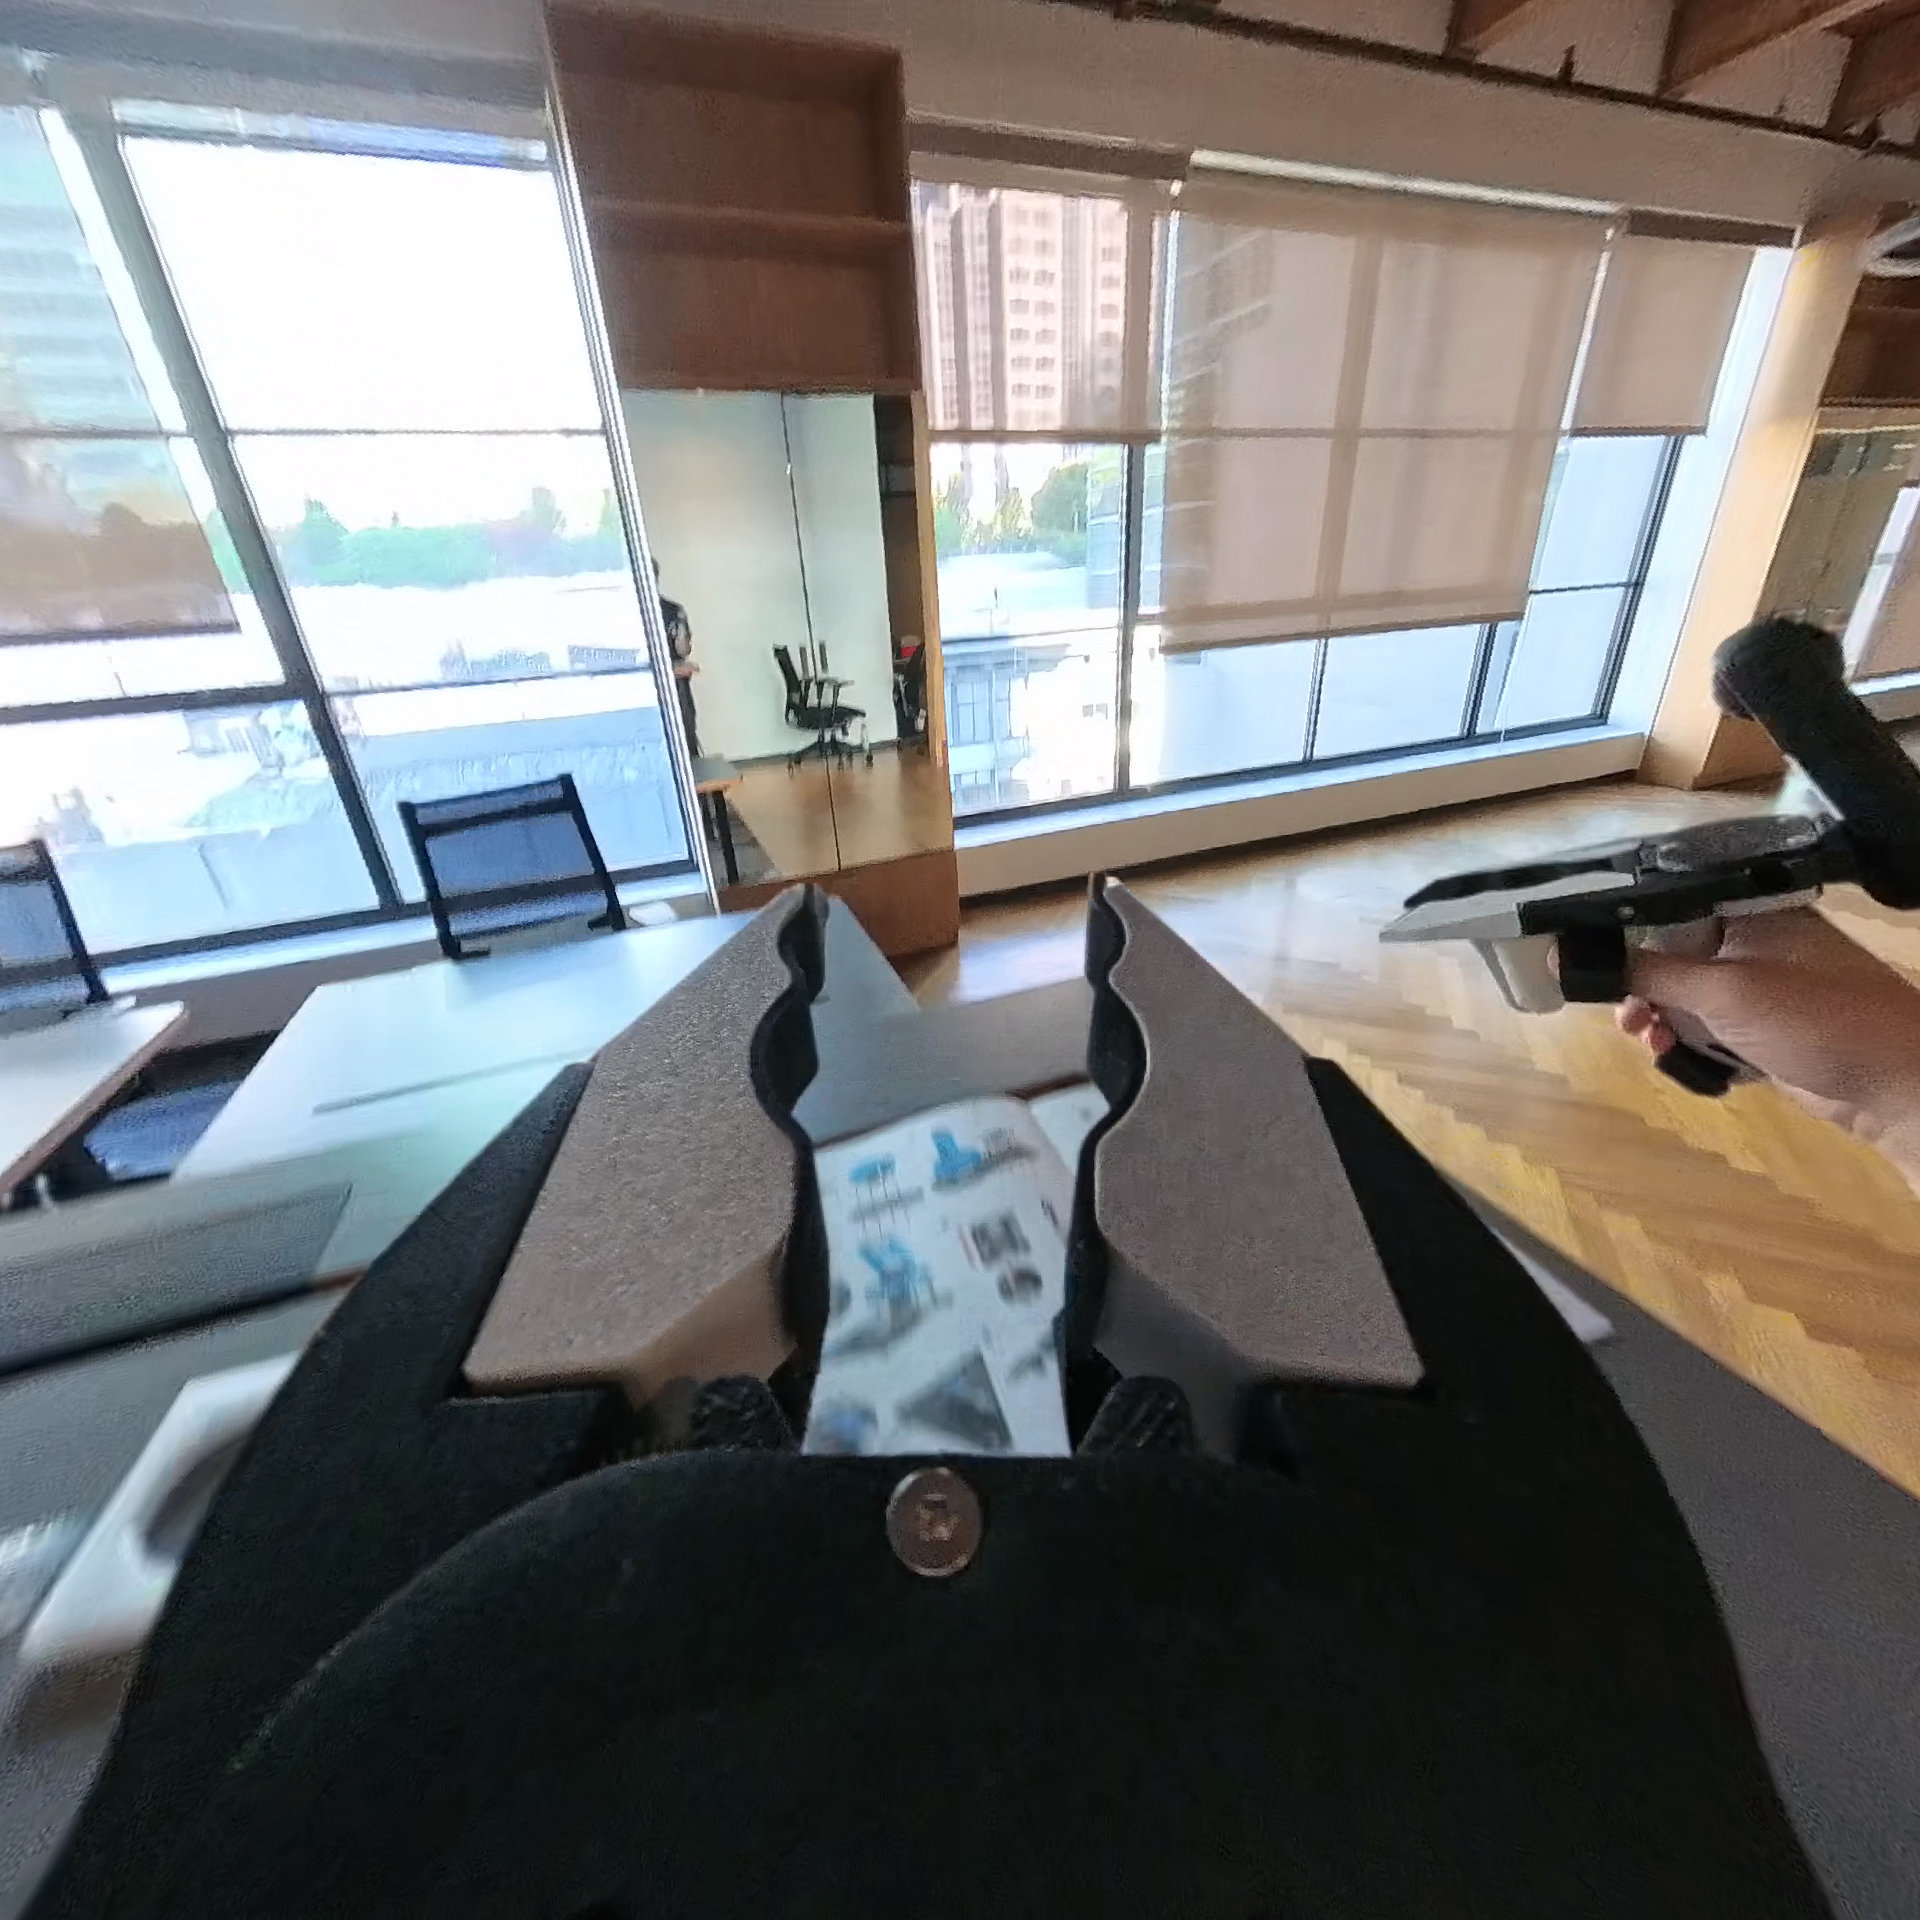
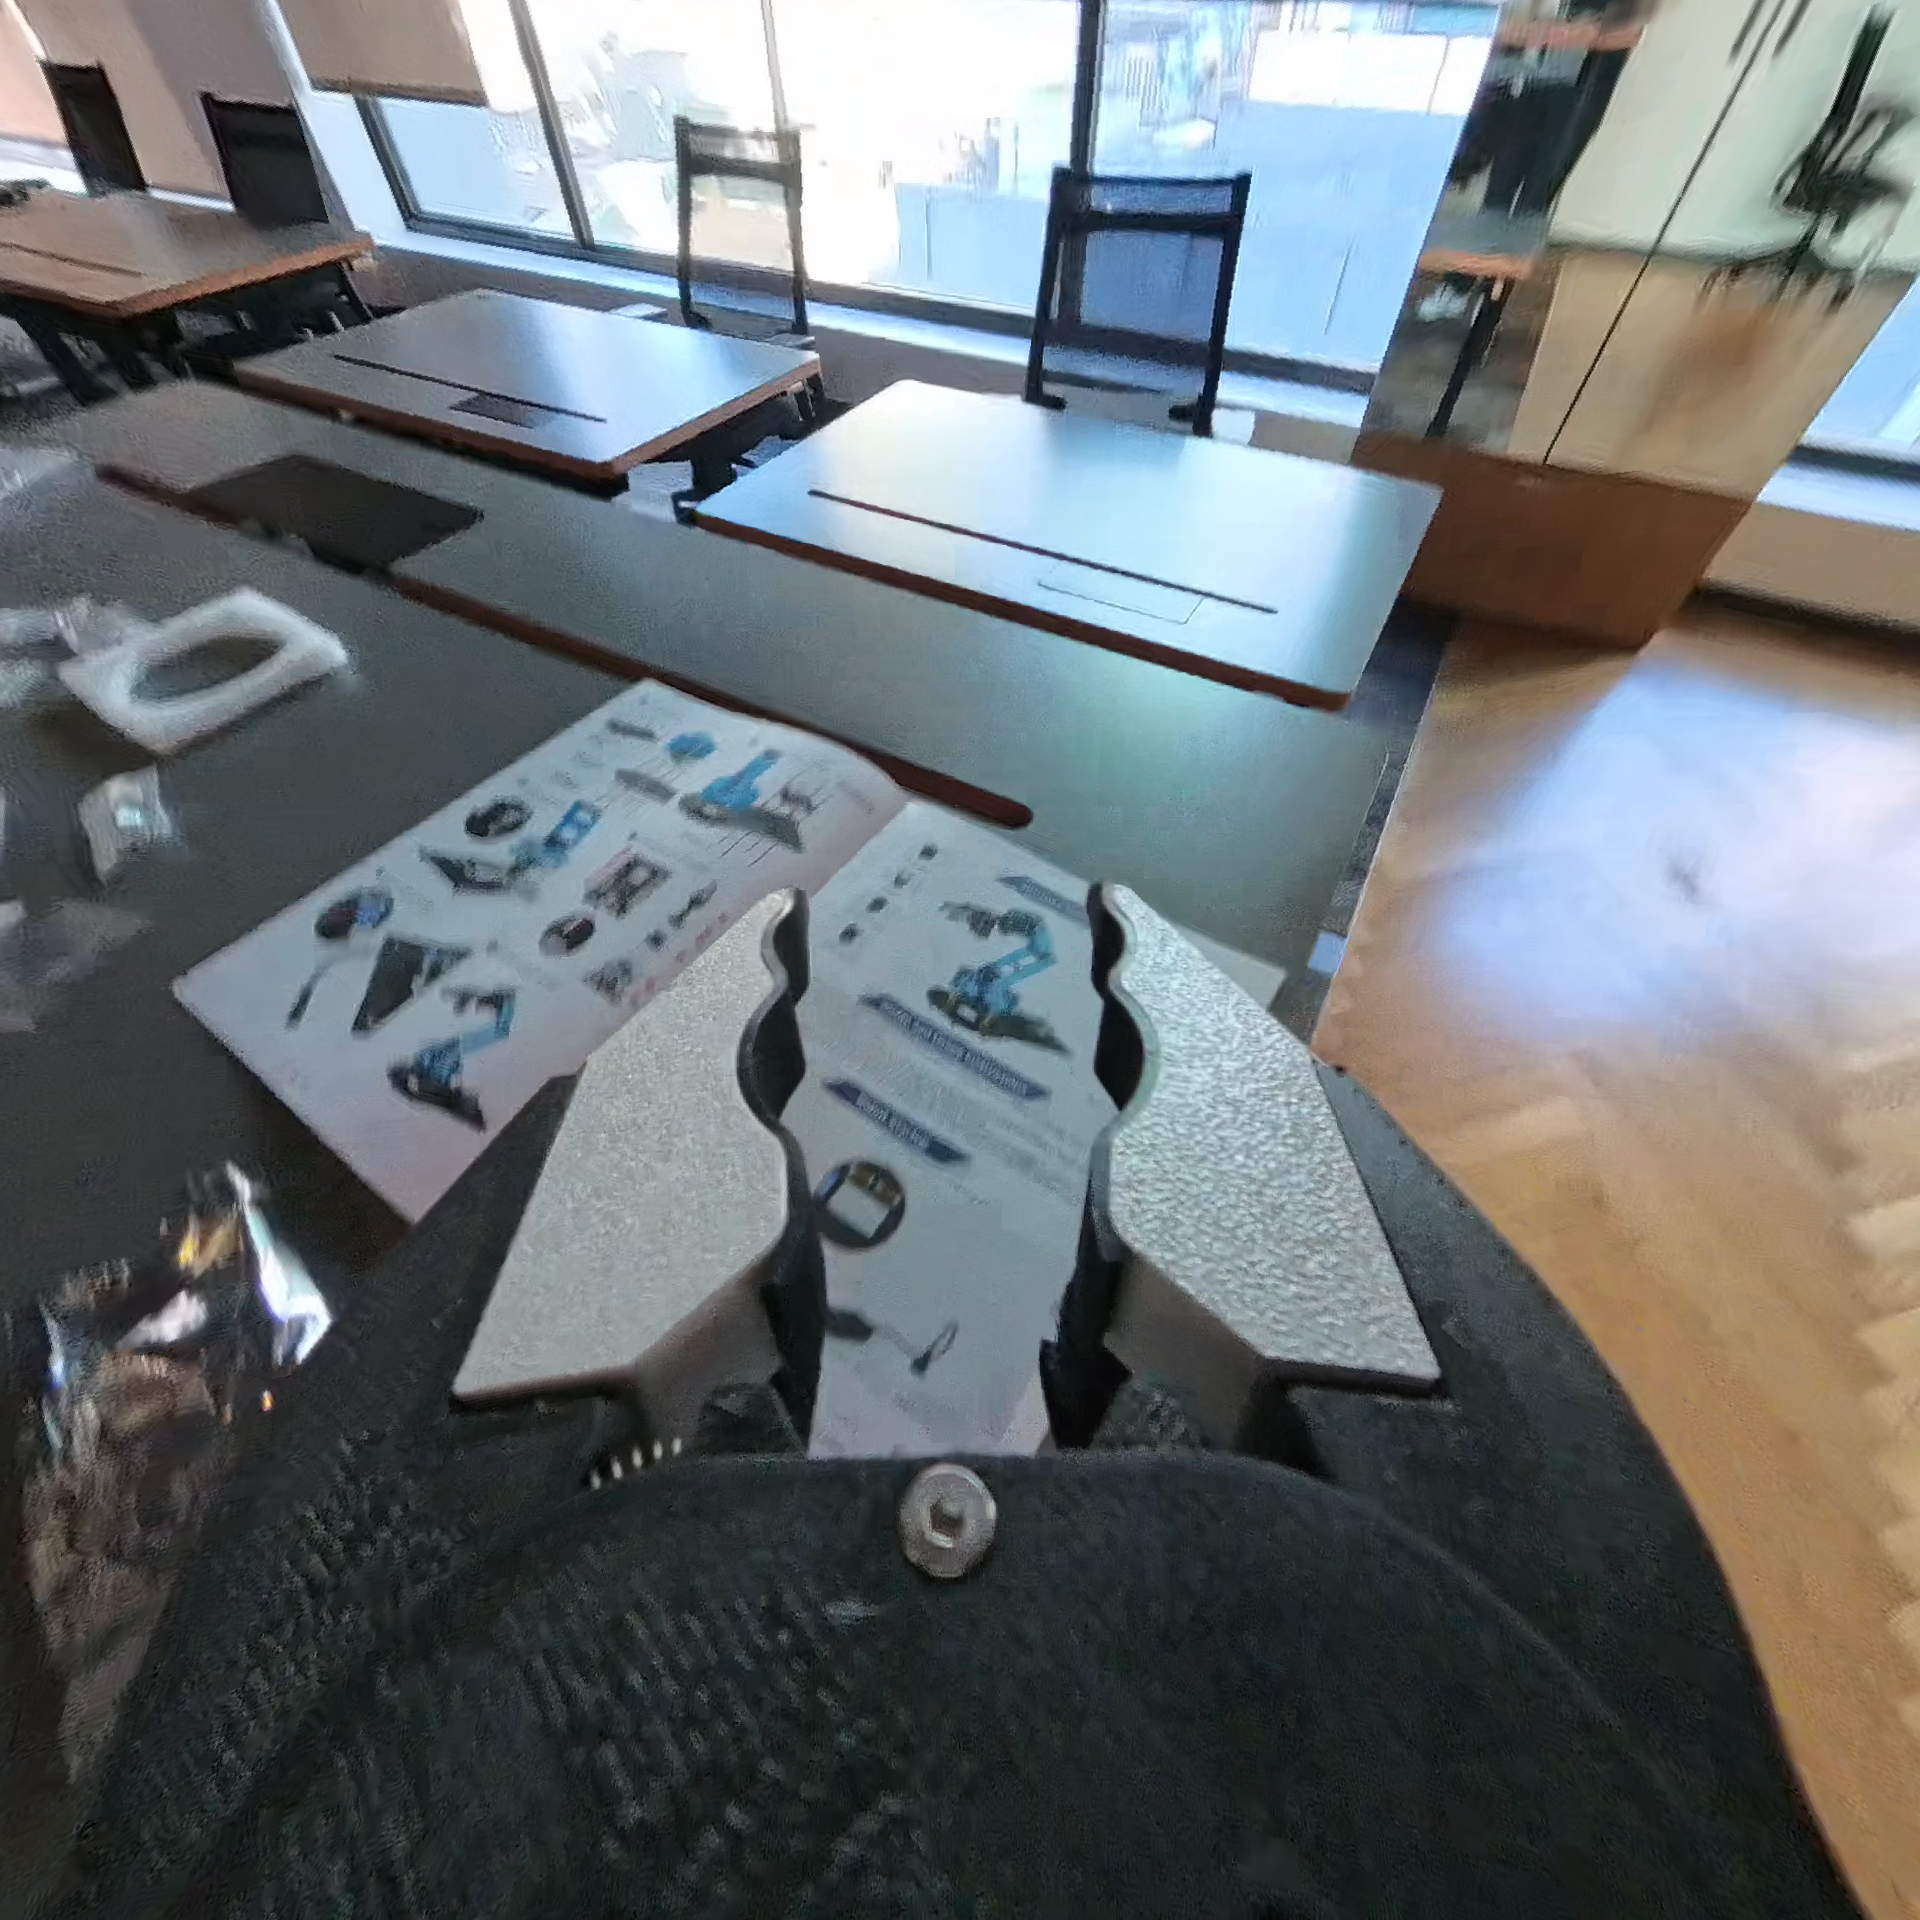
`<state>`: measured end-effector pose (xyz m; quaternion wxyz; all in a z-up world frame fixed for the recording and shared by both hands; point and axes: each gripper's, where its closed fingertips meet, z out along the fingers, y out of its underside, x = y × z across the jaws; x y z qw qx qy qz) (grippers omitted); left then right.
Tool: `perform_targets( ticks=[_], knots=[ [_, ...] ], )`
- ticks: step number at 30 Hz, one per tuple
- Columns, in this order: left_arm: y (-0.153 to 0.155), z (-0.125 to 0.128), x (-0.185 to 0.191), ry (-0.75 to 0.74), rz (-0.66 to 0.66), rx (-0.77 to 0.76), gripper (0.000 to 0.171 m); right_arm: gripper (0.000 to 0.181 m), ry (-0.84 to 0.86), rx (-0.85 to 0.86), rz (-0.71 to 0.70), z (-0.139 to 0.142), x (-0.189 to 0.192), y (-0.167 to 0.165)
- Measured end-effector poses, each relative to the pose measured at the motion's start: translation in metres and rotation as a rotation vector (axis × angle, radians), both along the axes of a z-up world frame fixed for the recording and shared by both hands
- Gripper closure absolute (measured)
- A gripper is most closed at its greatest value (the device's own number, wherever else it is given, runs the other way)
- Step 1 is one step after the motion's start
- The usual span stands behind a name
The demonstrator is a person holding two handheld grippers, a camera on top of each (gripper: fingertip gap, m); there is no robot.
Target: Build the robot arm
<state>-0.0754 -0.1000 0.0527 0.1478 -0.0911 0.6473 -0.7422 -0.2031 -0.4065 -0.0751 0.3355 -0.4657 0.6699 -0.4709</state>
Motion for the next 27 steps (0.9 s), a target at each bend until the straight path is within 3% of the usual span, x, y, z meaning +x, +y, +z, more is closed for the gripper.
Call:
perform_targets(
  ticks=[3,7,9,12,16,21,27],
  knots=[
    [-0.055,0.023,0.028,-0.009,-0.025,0.054,0.119,0.129,-0.074,0.039,-0.057,0.027,0.027,-0.041],
    [-0.104,-0.008,0.062,0.064,-0.044,0.255,0.115,0.13,-0.061,0.098,-0.093,0.006,0.053,-0.066],
    [-0.115,-0.021,0.073,0.067,-0.043,0.261,0.123,0.142,-0.165,0.137,-0.106,-0.007,0.065,-0.071],
    [-0.126,-0.04,0.078,0.149,-0.11,0.243,0.118,0.145,-0.413,-0.071,-0.152,-0.008,0.07,-0.084],
    [-0.128,-0.06,0.101,0.317,-0.105,0.275,0.122,0.16,-0.398,-0.248,-0.184,-0.027,0.069,-0.088],
    [-0.137,-0.065,0.126,0.479,-0.07,0.099,0.14,0.159,-0.374,-0.261,-0.263,-0.042,0.07,-0.102],
    [-0.127,-0.116,0.164,0.338,0.271,0.374,0.135,0.157,-0.306,-0.197,-0.311,-0.065,0.066,-0.114]
  ],
)
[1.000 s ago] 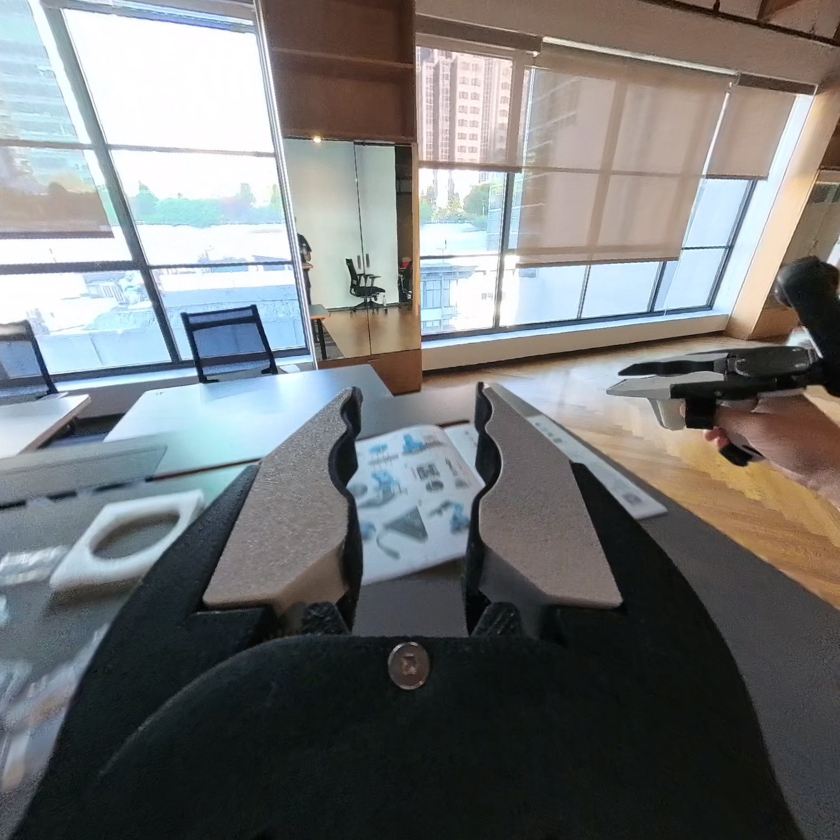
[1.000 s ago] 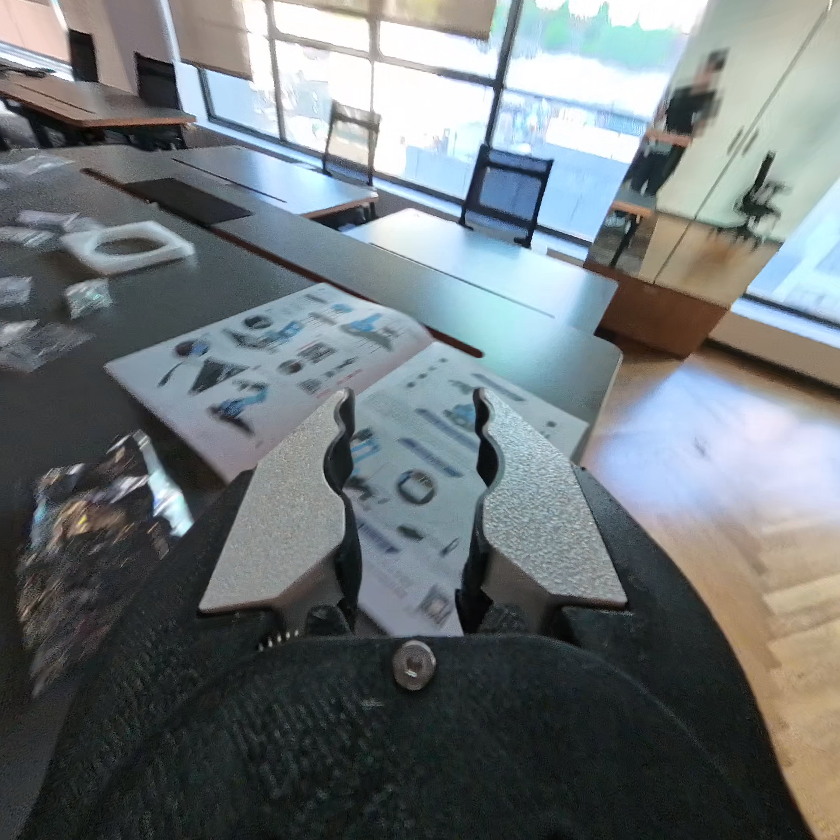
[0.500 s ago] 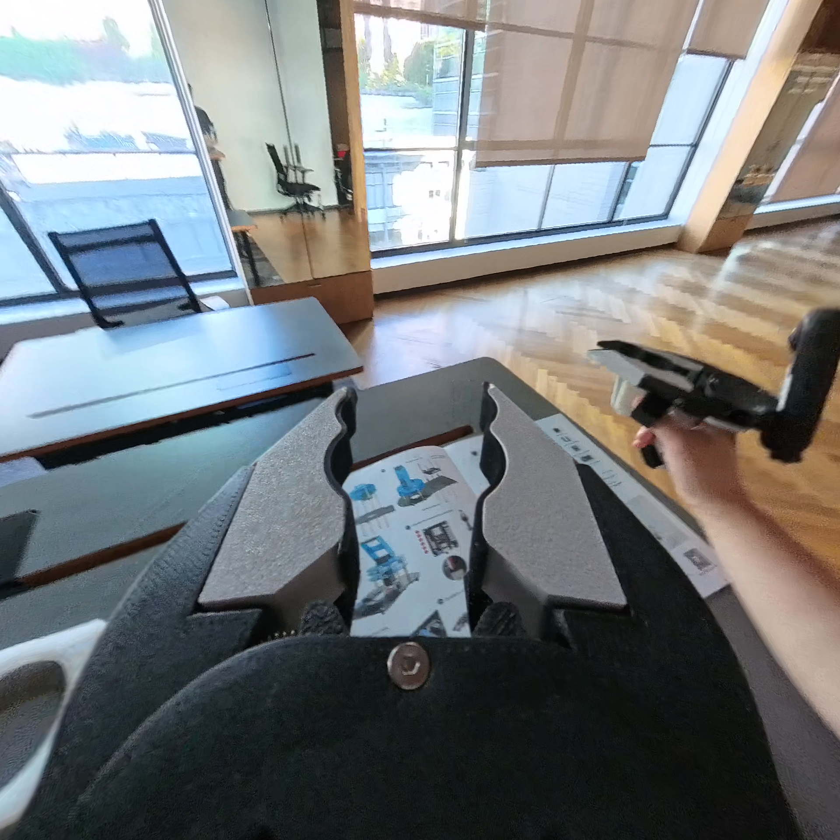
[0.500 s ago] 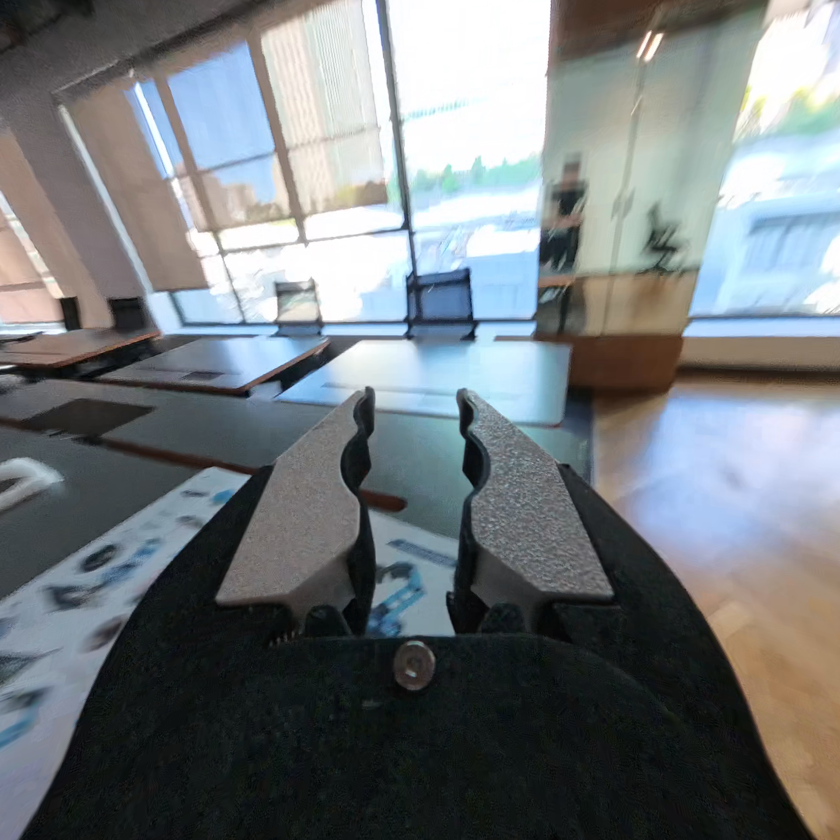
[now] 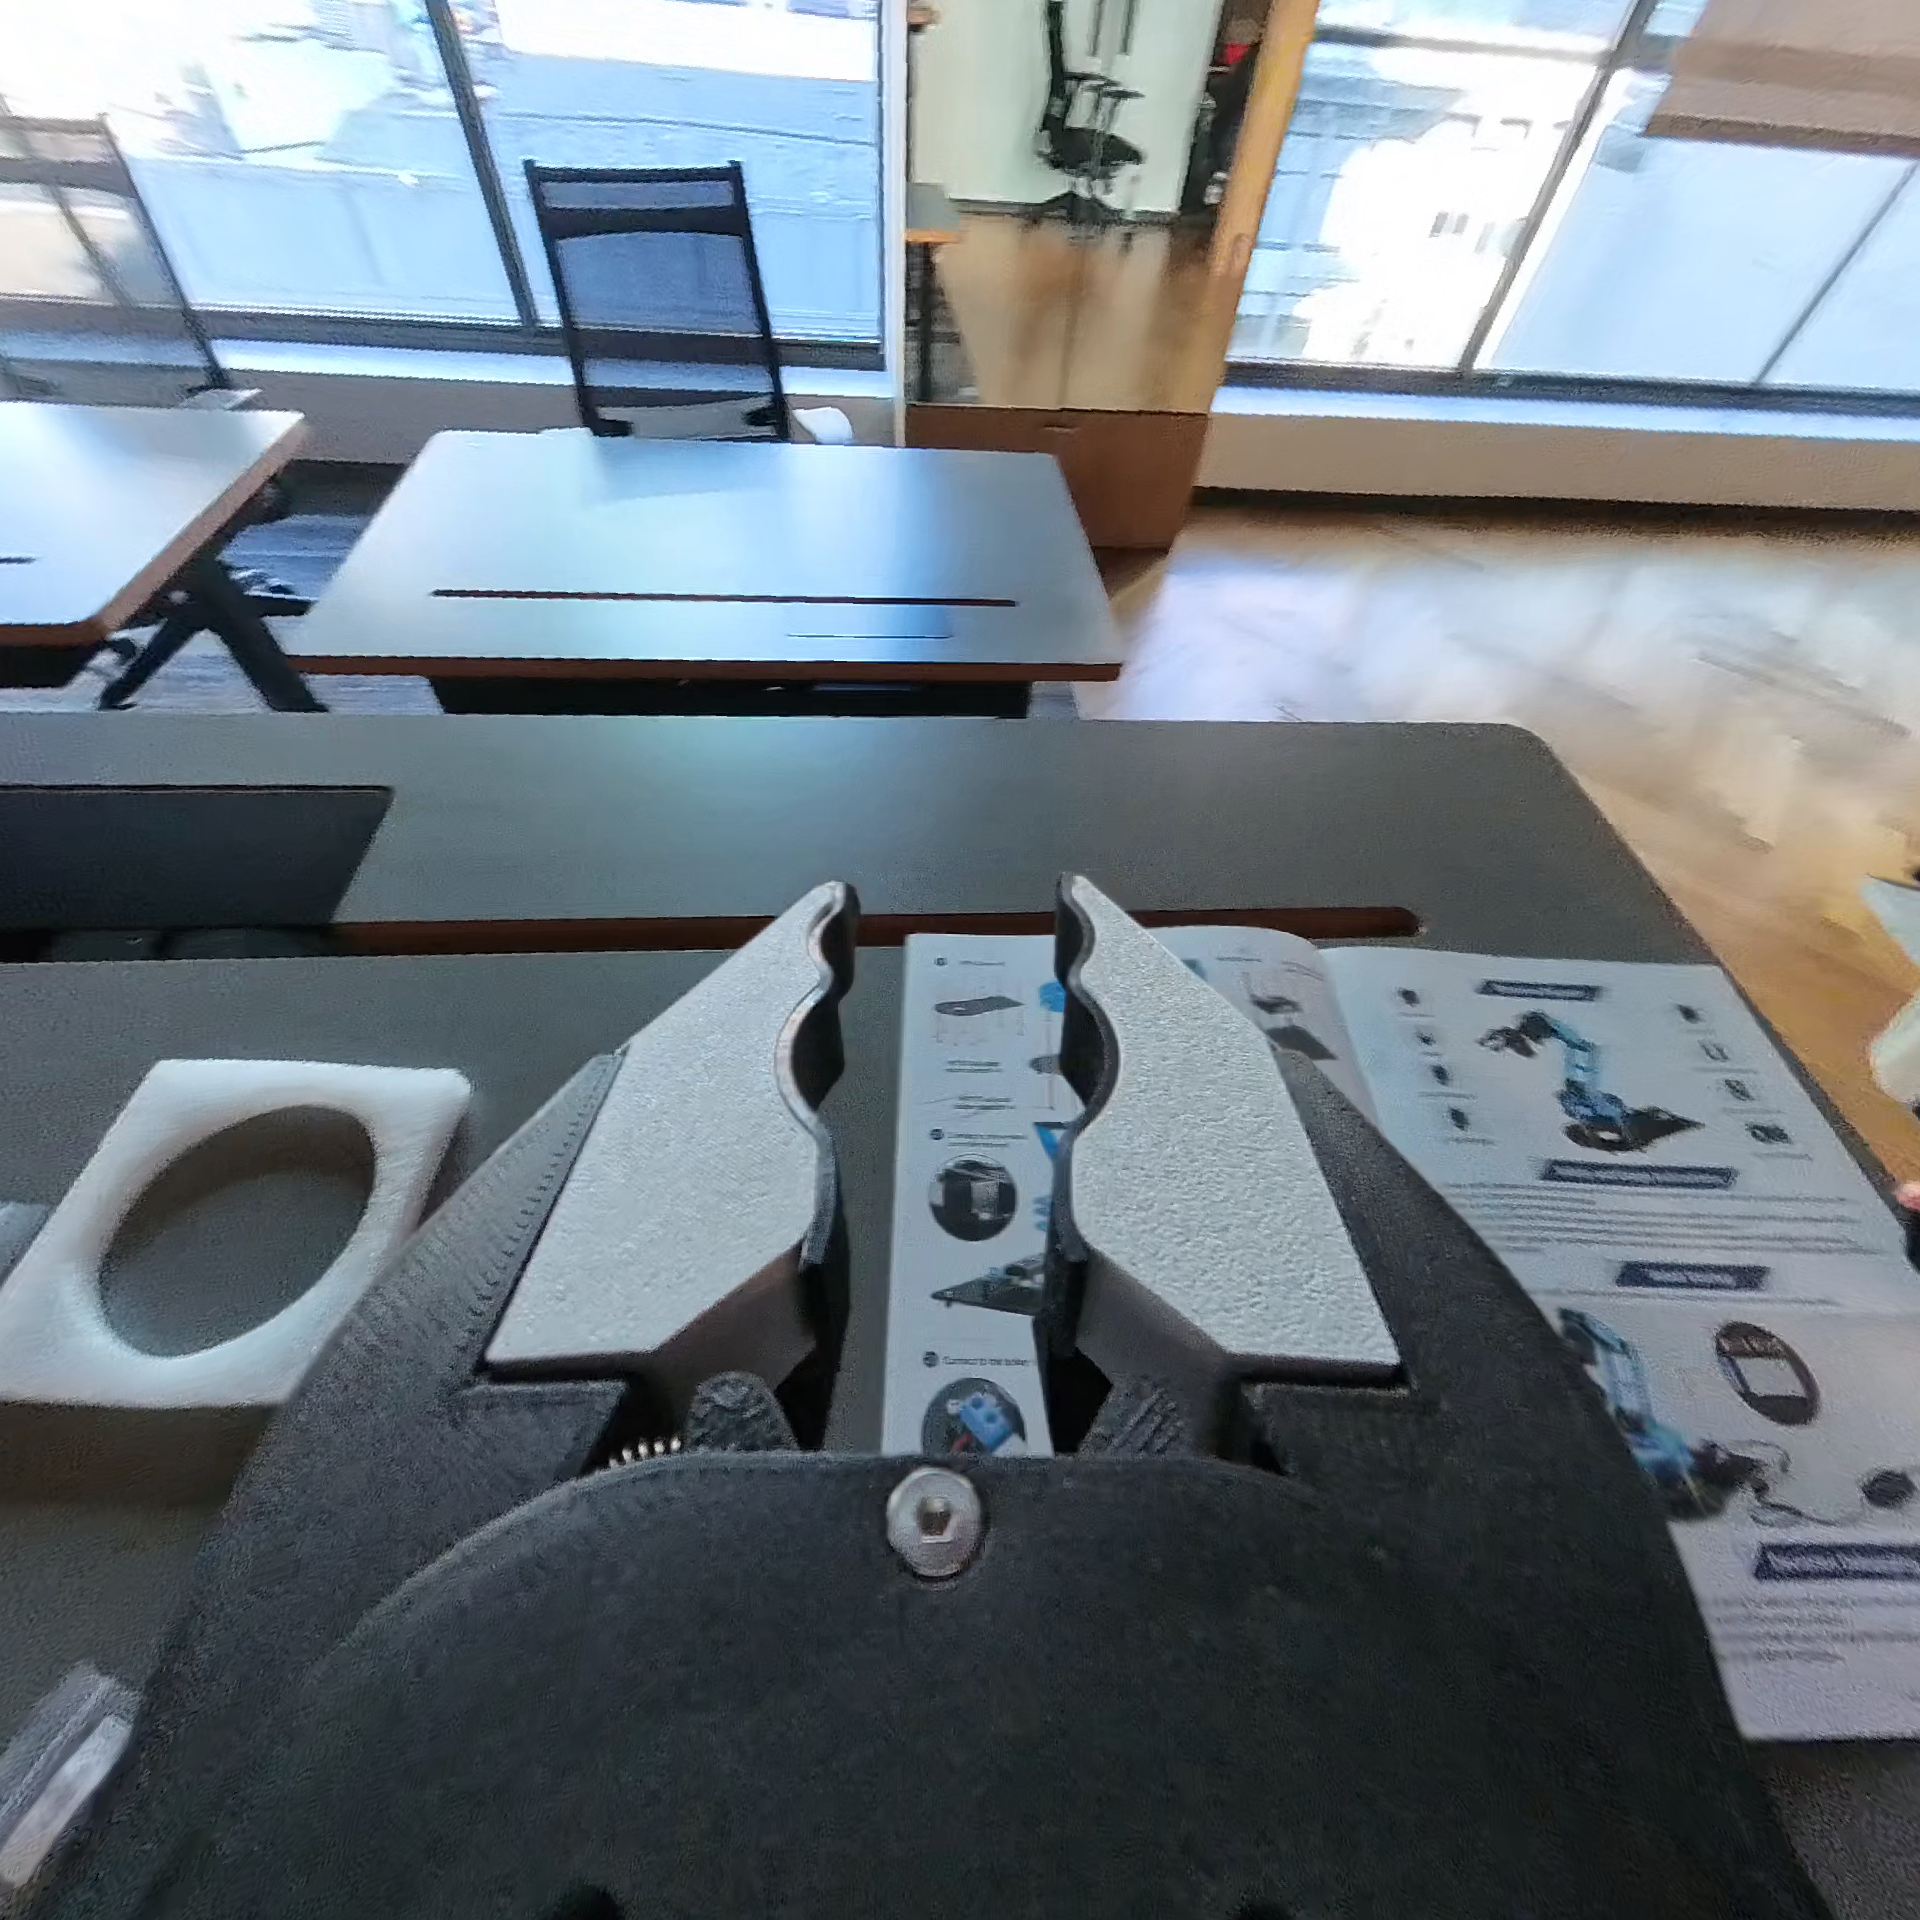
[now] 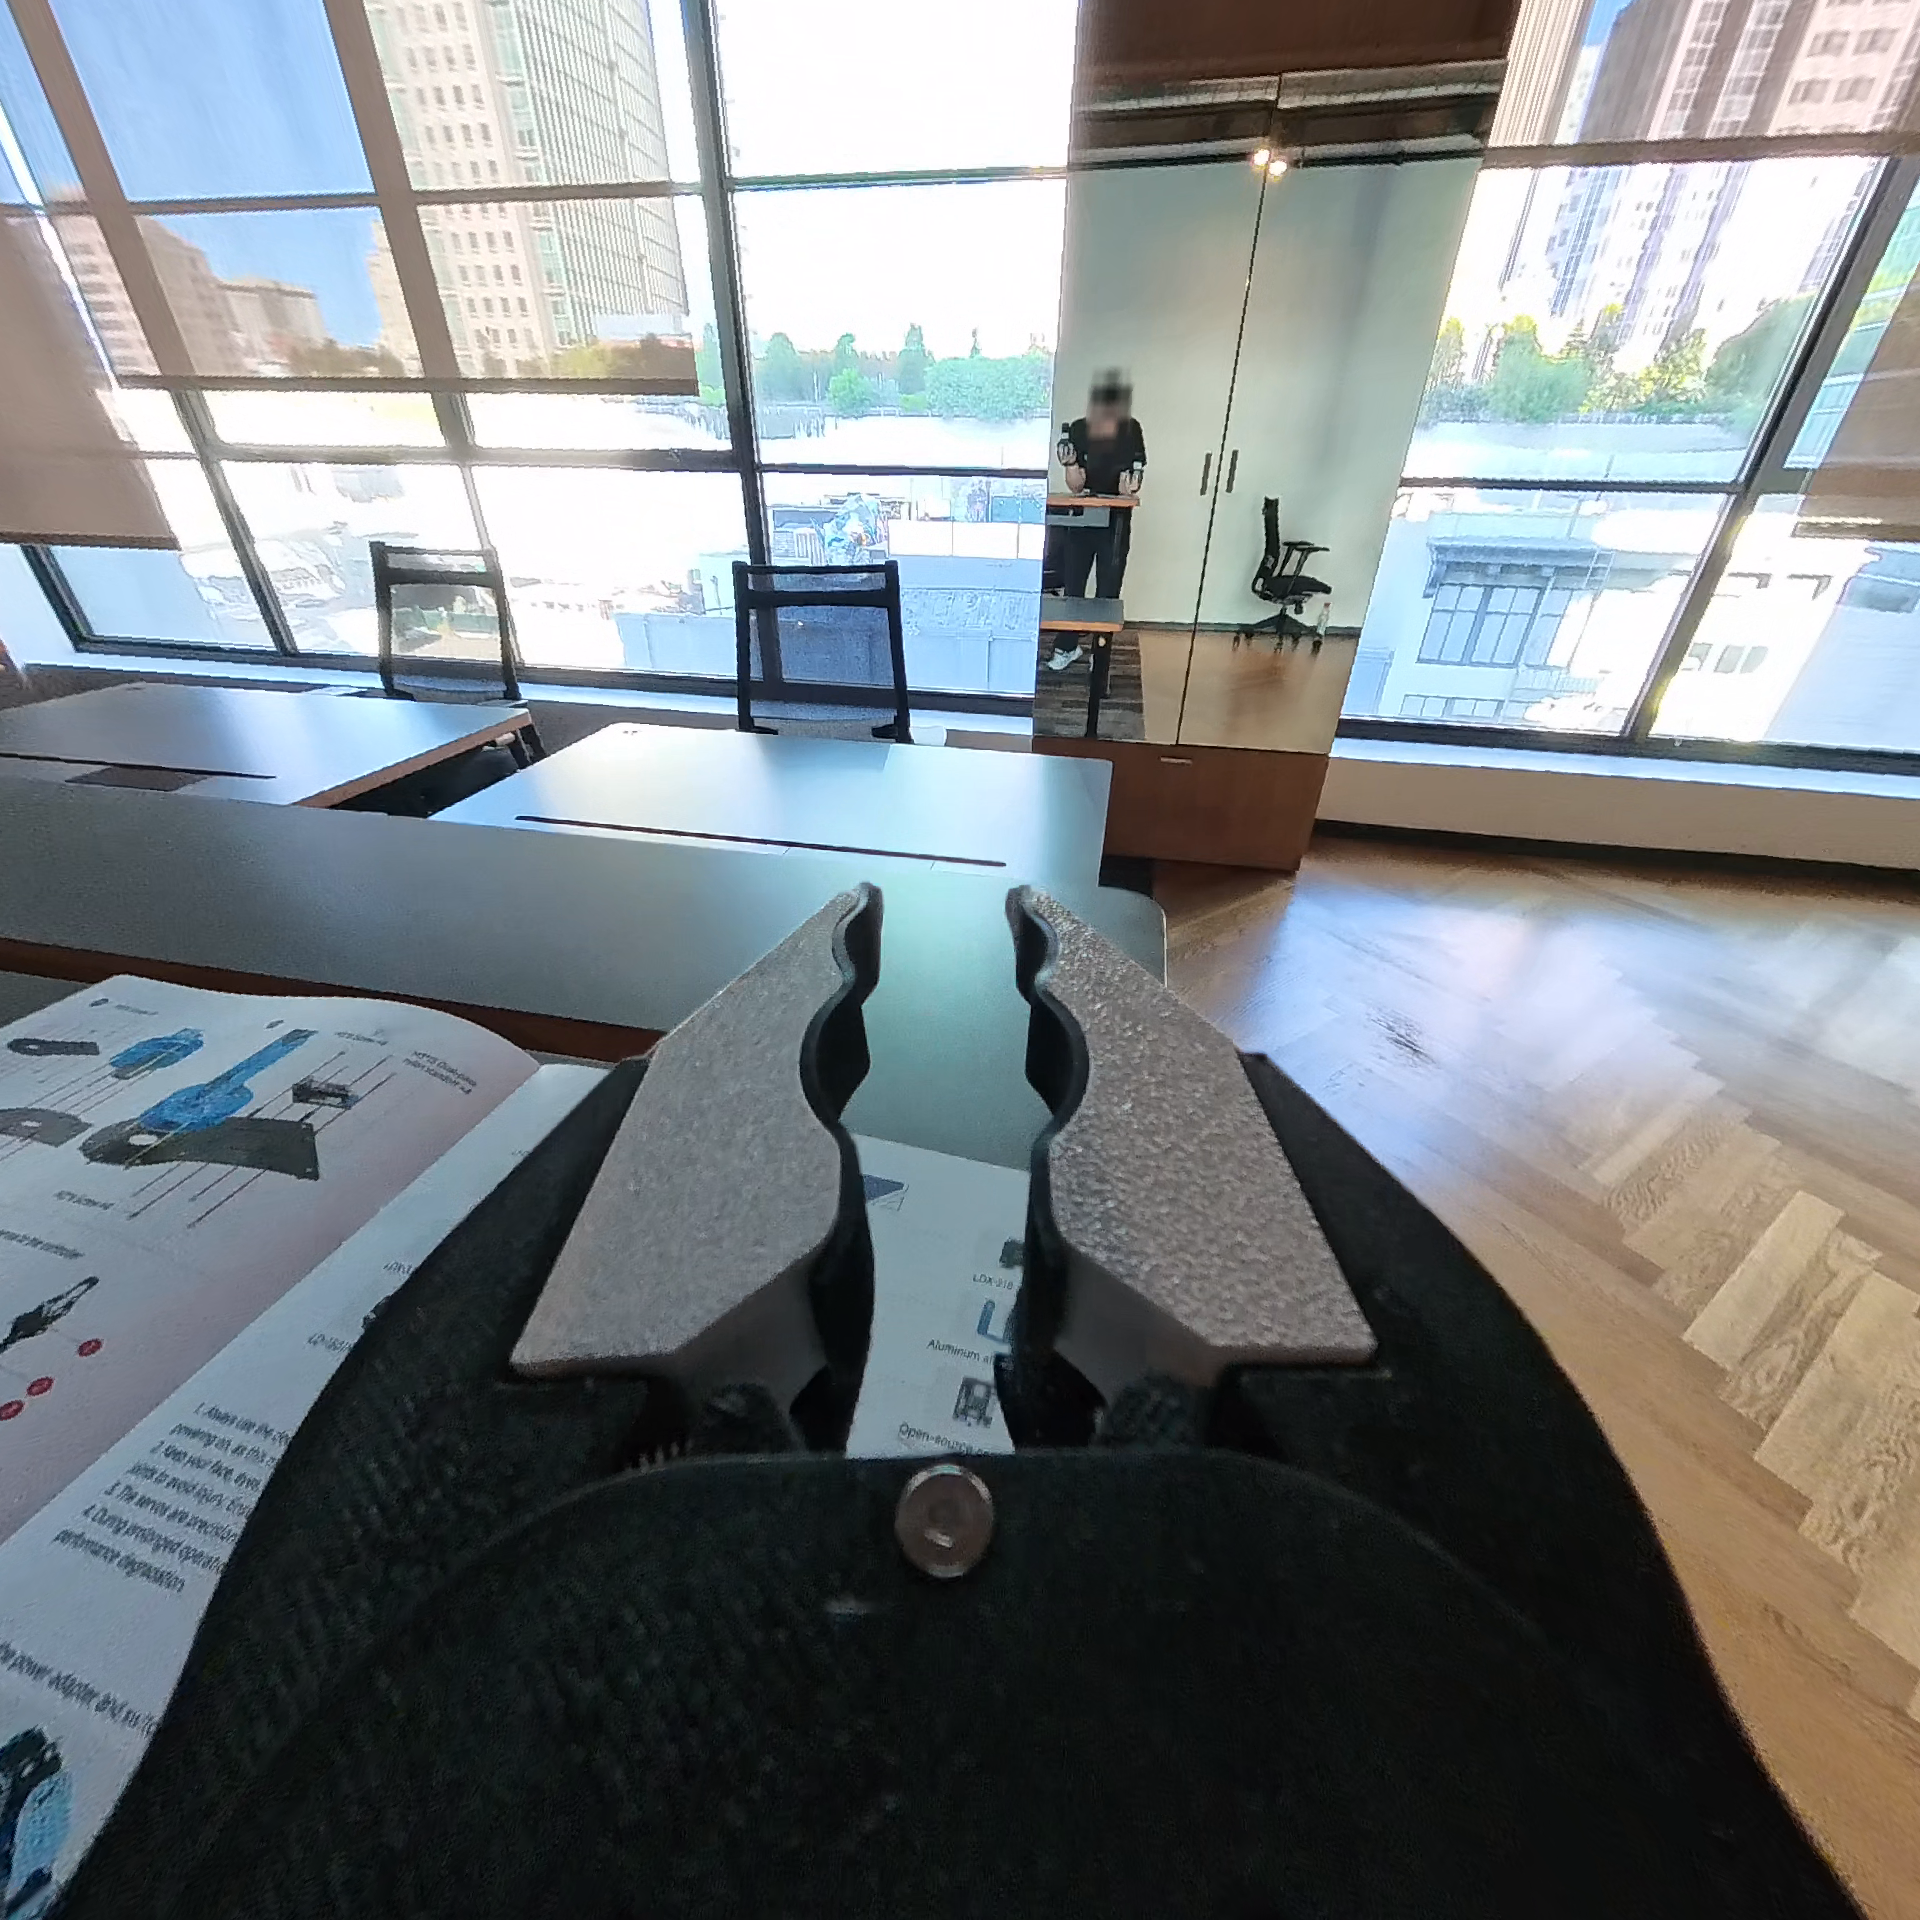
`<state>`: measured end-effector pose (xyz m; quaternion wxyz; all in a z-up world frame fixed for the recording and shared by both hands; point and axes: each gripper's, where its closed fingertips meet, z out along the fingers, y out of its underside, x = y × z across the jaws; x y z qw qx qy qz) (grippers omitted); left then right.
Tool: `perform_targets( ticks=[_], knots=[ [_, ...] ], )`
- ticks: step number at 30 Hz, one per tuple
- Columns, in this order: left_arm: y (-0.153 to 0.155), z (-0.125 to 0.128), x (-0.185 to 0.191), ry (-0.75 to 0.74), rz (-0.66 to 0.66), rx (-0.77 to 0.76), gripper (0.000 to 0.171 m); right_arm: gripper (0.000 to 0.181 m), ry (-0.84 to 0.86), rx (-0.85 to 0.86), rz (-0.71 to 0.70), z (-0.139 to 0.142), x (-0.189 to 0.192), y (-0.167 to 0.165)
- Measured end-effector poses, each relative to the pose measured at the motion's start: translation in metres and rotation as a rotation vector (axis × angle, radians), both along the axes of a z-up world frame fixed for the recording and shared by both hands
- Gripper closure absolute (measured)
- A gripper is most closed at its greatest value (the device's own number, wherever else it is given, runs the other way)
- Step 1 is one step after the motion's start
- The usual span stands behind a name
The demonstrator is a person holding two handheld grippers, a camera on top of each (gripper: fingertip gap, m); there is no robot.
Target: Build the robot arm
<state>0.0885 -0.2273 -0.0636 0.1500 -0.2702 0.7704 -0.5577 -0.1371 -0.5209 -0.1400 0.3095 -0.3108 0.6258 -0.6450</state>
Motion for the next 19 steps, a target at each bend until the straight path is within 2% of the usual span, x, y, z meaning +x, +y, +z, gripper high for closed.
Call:
perform_targets(
  ticks=[2,6,16,19],
  knots=[
    [0.004,0.0,0.007,0.037,0.023,-0.046,0.134,0.157,0.006,0.006,-0.011,-0.002,-0.001,0.001],
    [-0.007,0.01,-0.003,0.142,-0.058,-0.23,0.134,0.158,0.013,-0.004,-0.006,-0.003,0.001,0.005],
    [-0.013,-0.001,-0.003,0.08,-0.044,-0.143,0.136,0.159,-0.018,0.048,0.003,-0.008,-0.002,0.004],
    [-0.014,-0.001,-0.005,0.116,-0.066,-0.184,0.137,0.16,-0.027,0.075,0.01,-0.011,-0.003,0.002]
  ],
)
